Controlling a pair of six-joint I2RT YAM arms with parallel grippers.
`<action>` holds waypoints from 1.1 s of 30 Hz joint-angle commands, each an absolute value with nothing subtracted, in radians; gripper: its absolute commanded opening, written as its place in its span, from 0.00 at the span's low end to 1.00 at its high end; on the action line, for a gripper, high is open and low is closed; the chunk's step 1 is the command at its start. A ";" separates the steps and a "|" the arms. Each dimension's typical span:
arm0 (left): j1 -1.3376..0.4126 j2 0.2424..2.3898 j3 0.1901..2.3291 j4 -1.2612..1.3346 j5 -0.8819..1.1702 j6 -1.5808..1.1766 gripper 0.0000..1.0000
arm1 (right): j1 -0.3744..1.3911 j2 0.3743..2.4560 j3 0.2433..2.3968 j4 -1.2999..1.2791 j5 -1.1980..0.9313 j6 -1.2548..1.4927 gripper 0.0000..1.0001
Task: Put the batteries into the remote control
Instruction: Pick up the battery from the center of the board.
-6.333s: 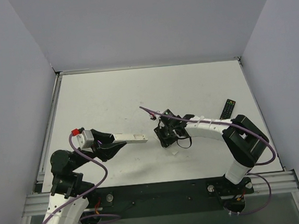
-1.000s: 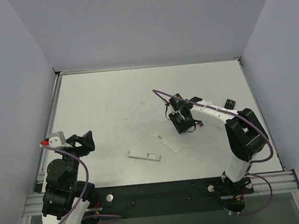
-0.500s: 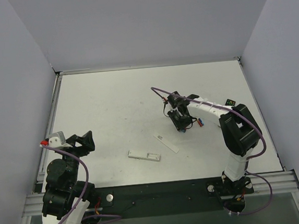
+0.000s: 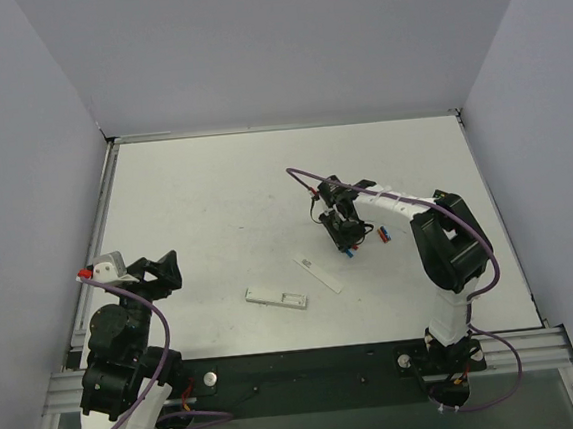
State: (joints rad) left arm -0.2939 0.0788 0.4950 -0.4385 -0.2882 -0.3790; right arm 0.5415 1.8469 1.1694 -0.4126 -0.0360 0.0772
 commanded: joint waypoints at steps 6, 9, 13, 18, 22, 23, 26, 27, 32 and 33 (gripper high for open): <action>-0.298 0.078 0.495 -0.414 -0.293 -0.360 0.81 | 0.532 1.861 1.201 -0.454 -0.015 0.061 0.17; -0.298 0.077 0.494 -0.411 -0.281 -0.365 0.81 | 0.532 1.864 1.204 -0.456 -0.021 0.058 0.17; -0.298 0.080 0.486 -0.410 -0.255 -0.383 0.82 | 0.534 1.873 1.206 -0.459 -0.025 0.055 0.14; -0.299 0.121 0.469 -0.411 -0.178 -0.452 0.82 | 0.551 1.858 1.201 -0.457 -0.031 0.043 0.05; -0.299 0.218 0.476 -0.437 -0.106 -0.509 0.82 | 0.581 1.807 1.186 -0.443 -0.038 0.029 0.00; -0.299 0.266 0.477 -0.439 -0.088 -0.538 0.82 | 0.590 1.777 1.175 -0.433 -0.043 0.026 0.00; -0.301 0.368 0.459 -0.430 0.024 -0.590 0.82 | 0.624 1.703 1.141 -0.396 -0.074 0.025 0.00; -0.301 0.392 0.447 -0.417 0.076 -0.603 0.82 | 0.633 1.683 1.132 -0.384 -0.078 0.025 0.00; -0.313 0.544 0.422 -0.388 0.184 -0.647 0.81 | 0.725 1.557 1.066 -0.289 -0.132 0.018 0.00; -0.328 0.558 0.419 -0.384 0.190 -0.649 0.80 | 0.736 1.540 1.037 -0.270 -0.146 0.020 0.00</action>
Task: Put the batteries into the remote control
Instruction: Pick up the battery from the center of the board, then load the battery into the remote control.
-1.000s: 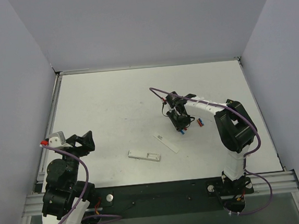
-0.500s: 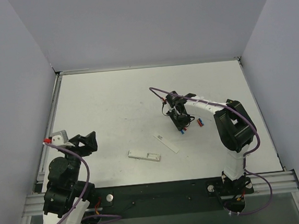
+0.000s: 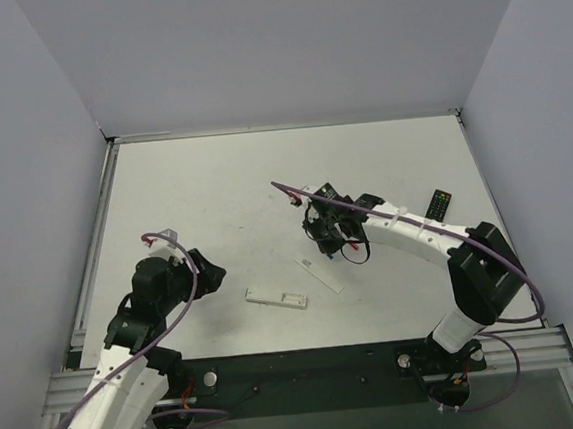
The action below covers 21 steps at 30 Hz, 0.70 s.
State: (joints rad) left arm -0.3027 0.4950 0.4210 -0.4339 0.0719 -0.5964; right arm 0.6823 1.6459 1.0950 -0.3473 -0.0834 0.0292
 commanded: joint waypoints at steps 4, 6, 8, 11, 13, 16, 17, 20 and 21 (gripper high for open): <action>-0.406 0.620 0.410 -0.368 0.163 -0.663 0.77 | 0.796 1.457 0.962 -0.154 -0.212 0.031 0.00; -0.460 0.650 0.407 -0.357 0.120 -0.666 0.76 | 0.827 1.447 0.945 -0.098 -0.251 0.029 0.00; -0.486 0.684 0.397 -0.342 0.097 -0.673 0.72 | 0.850 1.445 0.927 -0.060 -0.267 0.026 0.00; -0.512 0.735 0.393 -0.315 0.078 -0.675 0.68 | 0.888 1.457 0.910 -0.017 -0.284 0.017 0.00; -0.520 0.756 0.394 -0.295 0.066 -0.672 0.65 | 0.907 1.469 0.902 -0.008 -0.299 0.017 0.00; -0.534 0.796 0.396 -0.255 0.058 -0.670 0.59 | 0.926 1.480 0.891 0.052 -0.322 0.017 0.00; -0.543 0.820 0.396 -0.249 0.055 -0.670 0.58 | 0.931 1.483 0.885 0.063 -0.331 0.017 0.00; -0.563 0.873 0.397 -0.223 0.048 -0.669 0.57 | 0.942 1.499 0.873 0.101 -0.360 0.015 0.00; -0.568 0.887 0.396 -0.207 0.046 -0.669 0.56 | 0.942 1.502 0.870 0.106 -0.365 0.014 0.00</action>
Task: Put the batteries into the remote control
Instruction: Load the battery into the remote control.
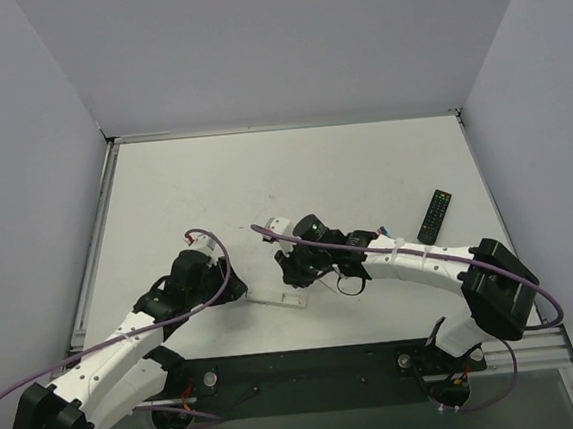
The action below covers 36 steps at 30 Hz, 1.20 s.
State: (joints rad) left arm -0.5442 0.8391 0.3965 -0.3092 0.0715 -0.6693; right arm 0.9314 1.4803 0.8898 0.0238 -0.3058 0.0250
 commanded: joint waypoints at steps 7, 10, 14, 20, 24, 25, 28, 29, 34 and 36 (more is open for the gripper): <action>-0.609 0.963 0.388 -0.161 0.014 -0.675 0.53 | 0.950 1.539 0.853 0.139 -0.394 0.009 0.00; -0.618 0.991 0.383 -0.144 0.008 -0.678 0.51 | 0.953 1.548 0.841 0.156 -0.405 0.011 0.00; -0.632 1.026 0.377 -0.121 0.008 -0.684 0.50 | 0.962 1.562 0.833 0.161 -0.411 0.009 0.00; -0.647 1.045 0.376 -0.117 0.008 -0.687 0.44 | 0.966 1.568 0.812 0.184 -0.408 0.008 0.00; -0.655 1.061 0.371 -0.107 -0.025 -0.690 0.38 | 0.966 1.583 0.818 0.173 -0.405 0.008 0.00; -0.657 1.066 0.370 -0.104 -0.025 -0.692 0.38 | 0.966 1.588 0.815 0.172 -0.405 0.008 0.00; -0.663 1.078 0.365 -0.094 -0.025 -0.695 0.38 | 0.966 1.589 0.811 0.175 -0.406 -0.018 0.00; -0.663 1.080 0.365 -0.092 -0.029 -0.696 0.38 | 0.966 1.592 0.813 0.170 -0.405 -0.020 0.00; -0.664 1.066 0.361 -0.092 -0.037 -0.696 0.36 | 0.966 1.615 0.831 0.114 -0.405 -0.061 0.00; -0.666 1.066 0.360 -0.092 -0.037 -0.696 0.36 | 0.968 1.615 0.830 0.107 -0.407 -0.069 0.00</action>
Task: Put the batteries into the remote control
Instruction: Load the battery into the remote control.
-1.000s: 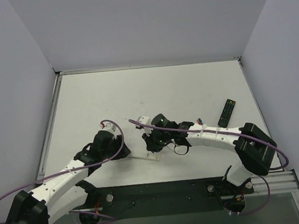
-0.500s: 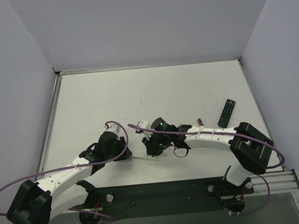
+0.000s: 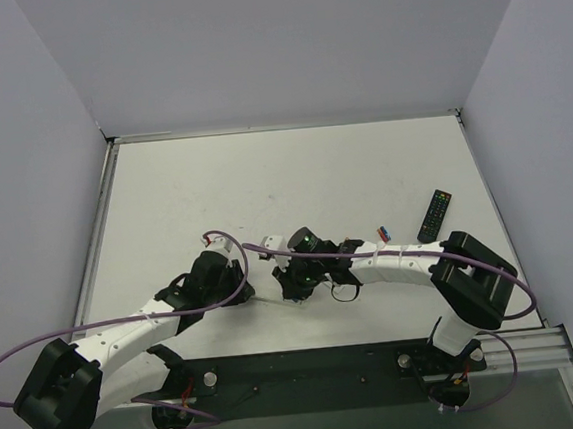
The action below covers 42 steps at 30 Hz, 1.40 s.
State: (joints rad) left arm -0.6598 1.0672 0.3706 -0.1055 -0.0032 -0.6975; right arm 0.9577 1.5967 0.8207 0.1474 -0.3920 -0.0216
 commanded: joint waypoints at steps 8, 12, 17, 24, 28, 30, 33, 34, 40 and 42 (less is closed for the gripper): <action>-0.666 1.069 0.360 -0.092 -0.038 -0.695 0.35 | 0.968 1.612 0.838 0.080 -0.402 -0.094 0.00; -0.666 1.066 0.359 -0.092 -0.038 -0.696 0.34 | 0.968 1.614 0.847 0.058 -0.425 -0.086 0.00; -0.667 1.065 0.359 -0.092 -0.038 -0.695 0.33 | 0.968 1.620 0.857 0.026 -0.446 -0.081 0.00; -0.675 1.066 0.356 -0.084 -0.037 -0.703 0.29 | 0.968 1.617 0.861 0.044 -0.466 -0.037 0.00; -0.678 1.068 0.356 -0.080 -0.037 -0.704 0.27 | 0.968 1.640 0.876 0.012 -0.465 -0.046 0.00; -0.678 1.066 0.356 -0.081 -0.038 -0.706 0.27 | 0.968 1.649 0.884 0.005 -0.462 -0.048 0.01; -0.678 1.062 0.354 -0.081 -0.038 -0.707 0.27 | 0.968 1.652 0.885 -0.034 -0.465 -0.049 0.03; -0.678 1.062 0.354 -0.081 -0.040 -0.707 0.27 | 0.969 1.652 0.885 -0.037 -0.465 -0.049 0.04; -0.680 1.058 0.354 -0.078 -0.038 -0.707 0.27 | 0.968 1.651 0.894 -0.057 -0.463 -0.051 0.12; -0.680 1.058 0.353 -0.077 -0.037 -0.707 0.27 | 0.969 1.649 0.899 -0.064 -0.463 -0.055 0.15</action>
State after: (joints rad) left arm -0.6754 1.0660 0.3668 -0.0841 -0.0185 -0.7048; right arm 0.9630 1.6344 0.8688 0.0132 -0.4461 -0.0502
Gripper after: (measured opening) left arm 0.271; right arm 0.134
